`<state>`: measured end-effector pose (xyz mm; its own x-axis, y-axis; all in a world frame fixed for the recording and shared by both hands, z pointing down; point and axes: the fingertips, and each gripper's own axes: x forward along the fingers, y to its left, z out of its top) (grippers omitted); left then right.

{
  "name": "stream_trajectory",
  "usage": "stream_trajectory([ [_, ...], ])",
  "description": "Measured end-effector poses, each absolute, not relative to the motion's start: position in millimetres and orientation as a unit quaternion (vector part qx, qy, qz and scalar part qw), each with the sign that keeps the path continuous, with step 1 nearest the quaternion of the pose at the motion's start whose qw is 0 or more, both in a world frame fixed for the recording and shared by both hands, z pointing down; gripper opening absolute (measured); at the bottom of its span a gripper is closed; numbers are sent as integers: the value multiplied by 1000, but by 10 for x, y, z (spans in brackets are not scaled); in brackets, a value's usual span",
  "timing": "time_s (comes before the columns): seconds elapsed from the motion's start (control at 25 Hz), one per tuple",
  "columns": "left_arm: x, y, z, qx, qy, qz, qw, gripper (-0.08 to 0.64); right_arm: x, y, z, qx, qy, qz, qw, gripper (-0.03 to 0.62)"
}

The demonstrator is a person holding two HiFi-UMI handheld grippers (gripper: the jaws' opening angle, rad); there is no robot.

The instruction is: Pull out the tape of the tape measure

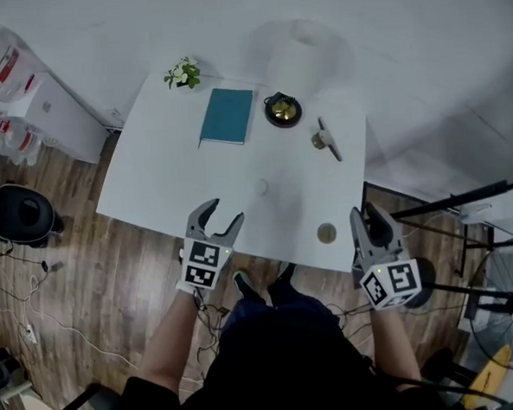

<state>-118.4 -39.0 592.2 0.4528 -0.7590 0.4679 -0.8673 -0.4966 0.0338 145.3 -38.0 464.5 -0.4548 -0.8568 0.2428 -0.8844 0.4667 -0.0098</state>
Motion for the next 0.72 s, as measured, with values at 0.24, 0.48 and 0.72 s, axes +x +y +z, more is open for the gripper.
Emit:
stream_trajectory([
  [0.24, -880, -631, 5927, 833, -489, 235, 111, 250, 1667, -743, 4582, 491, -866, 82, 53, 117],
  [0.48, -558, -880, 6285, 826, -452, 330, 72, 250, 2005, -1023, 4615, 467, -879, 94, 33, 104],
  [0.72, -359, -1027, 6661, 827, -374, 415, 66, 249, 2293, -1160, 4747, 475, -872, 109, 37, 95],
])
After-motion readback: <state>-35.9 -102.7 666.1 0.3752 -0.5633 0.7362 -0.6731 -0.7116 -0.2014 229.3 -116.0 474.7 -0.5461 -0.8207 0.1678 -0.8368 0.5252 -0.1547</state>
